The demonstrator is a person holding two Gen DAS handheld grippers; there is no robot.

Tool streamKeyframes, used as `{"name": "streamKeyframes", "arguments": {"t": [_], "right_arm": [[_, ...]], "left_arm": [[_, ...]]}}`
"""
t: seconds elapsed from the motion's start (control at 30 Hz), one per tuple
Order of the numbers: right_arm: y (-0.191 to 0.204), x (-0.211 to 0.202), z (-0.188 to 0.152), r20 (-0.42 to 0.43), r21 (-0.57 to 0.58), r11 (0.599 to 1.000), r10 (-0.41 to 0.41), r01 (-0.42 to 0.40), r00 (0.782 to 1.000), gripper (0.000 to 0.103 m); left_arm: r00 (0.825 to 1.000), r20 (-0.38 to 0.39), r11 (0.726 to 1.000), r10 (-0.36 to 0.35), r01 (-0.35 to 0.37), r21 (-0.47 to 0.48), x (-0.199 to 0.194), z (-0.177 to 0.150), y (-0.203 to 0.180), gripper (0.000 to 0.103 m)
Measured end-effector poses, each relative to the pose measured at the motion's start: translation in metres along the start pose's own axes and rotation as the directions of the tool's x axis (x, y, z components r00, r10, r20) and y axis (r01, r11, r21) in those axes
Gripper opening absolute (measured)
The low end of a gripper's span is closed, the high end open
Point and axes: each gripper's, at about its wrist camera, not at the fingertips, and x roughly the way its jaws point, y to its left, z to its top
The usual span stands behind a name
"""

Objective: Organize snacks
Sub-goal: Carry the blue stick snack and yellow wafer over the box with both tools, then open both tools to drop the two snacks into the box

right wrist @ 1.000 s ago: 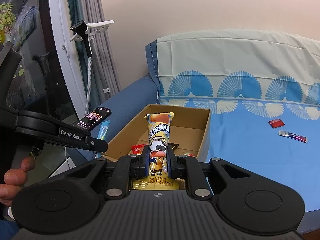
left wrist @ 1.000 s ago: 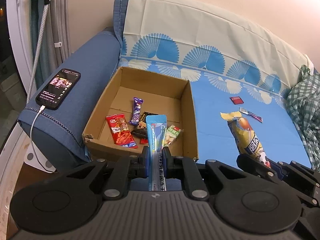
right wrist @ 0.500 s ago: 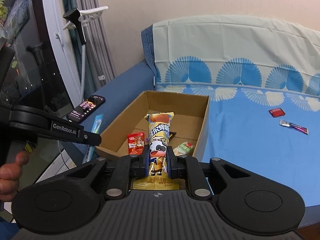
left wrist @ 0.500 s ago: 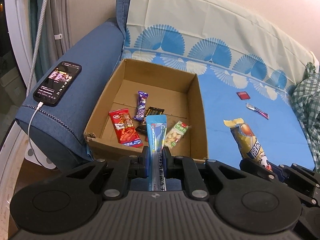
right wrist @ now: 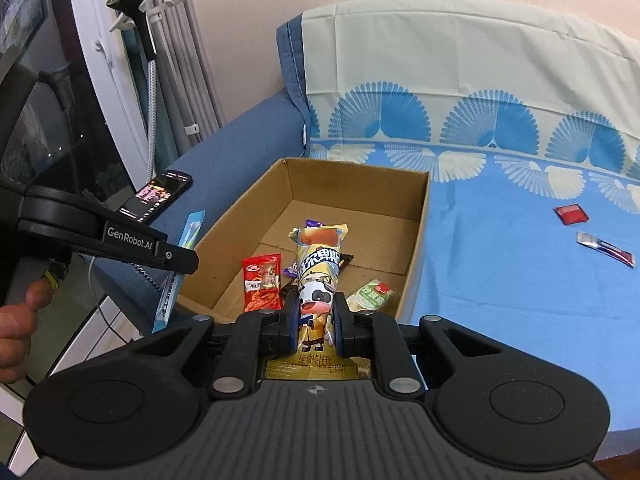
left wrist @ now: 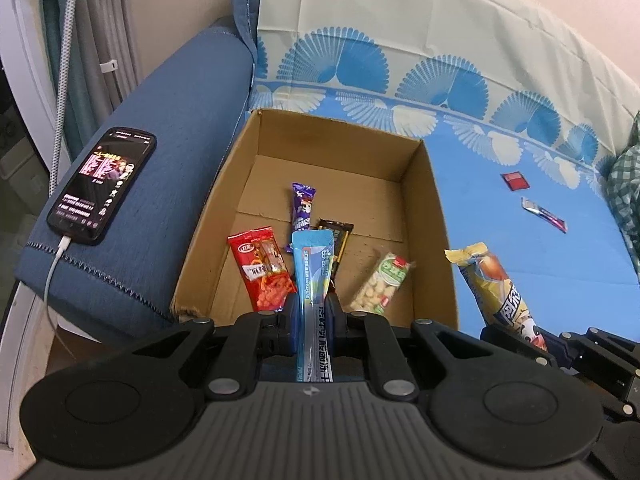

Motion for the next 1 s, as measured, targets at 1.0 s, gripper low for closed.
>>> {"name": "streamKeyframes", "arguments": {"t": [1.0], "right_arm": [[-0.042, 0.175, 0.039, -0.182, 0.064, 0.997, -0.02, 0.032, 0.983, 0.017]], "left_arm": [[0.981, -0.183, 0.998, 0.068, -0.064, 0.025, 0.167, 0.071, 0.018, 0.014]]}}
